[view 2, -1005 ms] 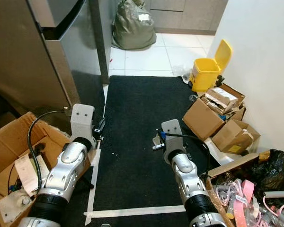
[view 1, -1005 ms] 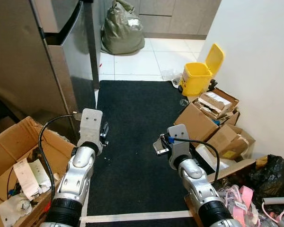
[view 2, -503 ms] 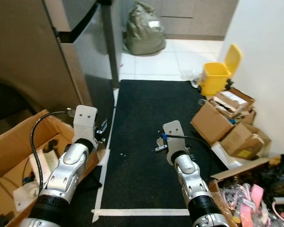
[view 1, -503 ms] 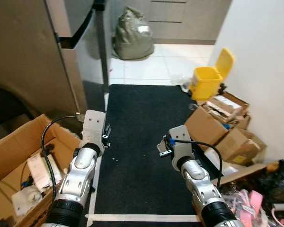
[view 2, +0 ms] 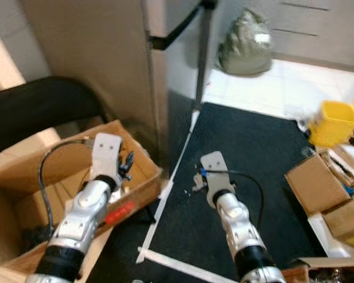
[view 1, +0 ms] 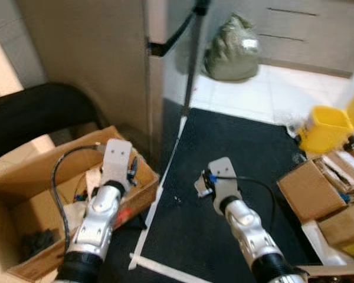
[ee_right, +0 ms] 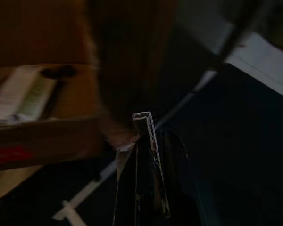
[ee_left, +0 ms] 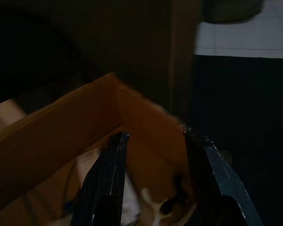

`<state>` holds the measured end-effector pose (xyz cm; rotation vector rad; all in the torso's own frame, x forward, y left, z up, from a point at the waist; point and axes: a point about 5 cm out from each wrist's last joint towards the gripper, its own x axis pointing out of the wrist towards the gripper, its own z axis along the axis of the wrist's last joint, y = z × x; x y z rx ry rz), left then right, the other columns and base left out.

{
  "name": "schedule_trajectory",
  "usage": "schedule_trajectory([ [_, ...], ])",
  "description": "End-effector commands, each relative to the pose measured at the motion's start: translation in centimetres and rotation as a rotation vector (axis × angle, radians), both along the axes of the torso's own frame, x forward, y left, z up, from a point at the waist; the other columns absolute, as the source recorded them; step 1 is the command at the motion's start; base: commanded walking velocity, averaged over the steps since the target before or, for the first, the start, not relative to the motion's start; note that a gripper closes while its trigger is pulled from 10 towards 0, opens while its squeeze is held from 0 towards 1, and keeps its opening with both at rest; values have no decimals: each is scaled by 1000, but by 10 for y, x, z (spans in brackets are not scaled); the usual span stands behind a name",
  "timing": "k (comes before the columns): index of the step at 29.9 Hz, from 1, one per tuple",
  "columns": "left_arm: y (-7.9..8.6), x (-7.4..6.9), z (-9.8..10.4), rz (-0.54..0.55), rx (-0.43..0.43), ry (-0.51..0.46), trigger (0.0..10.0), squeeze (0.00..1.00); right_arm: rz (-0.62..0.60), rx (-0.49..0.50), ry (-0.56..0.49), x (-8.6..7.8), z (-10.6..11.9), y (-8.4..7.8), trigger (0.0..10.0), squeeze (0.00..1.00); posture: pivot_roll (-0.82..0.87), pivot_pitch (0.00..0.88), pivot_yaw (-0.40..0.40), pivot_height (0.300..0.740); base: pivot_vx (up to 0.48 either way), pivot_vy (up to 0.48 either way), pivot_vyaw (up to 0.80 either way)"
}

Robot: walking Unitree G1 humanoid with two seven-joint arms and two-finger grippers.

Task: Picking trash to rubbish bin

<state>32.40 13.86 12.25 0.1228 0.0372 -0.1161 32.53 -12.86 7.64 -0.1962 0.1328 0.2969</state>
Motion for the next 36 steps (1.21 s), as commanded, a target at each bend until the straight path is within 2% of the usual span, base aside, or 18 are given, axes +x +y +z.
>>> schedule_trajectory([
  [1,-3,-2,-3,-11,0,9,10000,0,-5,-15,22,-3,-6,-3,10000,0,-2,98,-33,740,0,0,800],
  [22,-2,-2,-3,10,-22,12,10000,0,-18,-23,12,-2,-5,-5,10000,0,0,100,-41,740,0,0,800],
  [23,-3,-1,-3,9,-23,13,10000,0,-48,18,23,-1,-5,-7,10000,0,-1,102,-40,740,0,0,0],
  [25,-3,-1,-3,8,-24,14,10000,0,-70,30,34,-1,-6,-10,10000,0,-1,102,-40,740,0,0,0],
  [36,-4,-3,-2,-15,-63,23,10000,0,-70,34,35,-1,-7,-11,10000,0,0,105,-41,740,25,0,0],
])
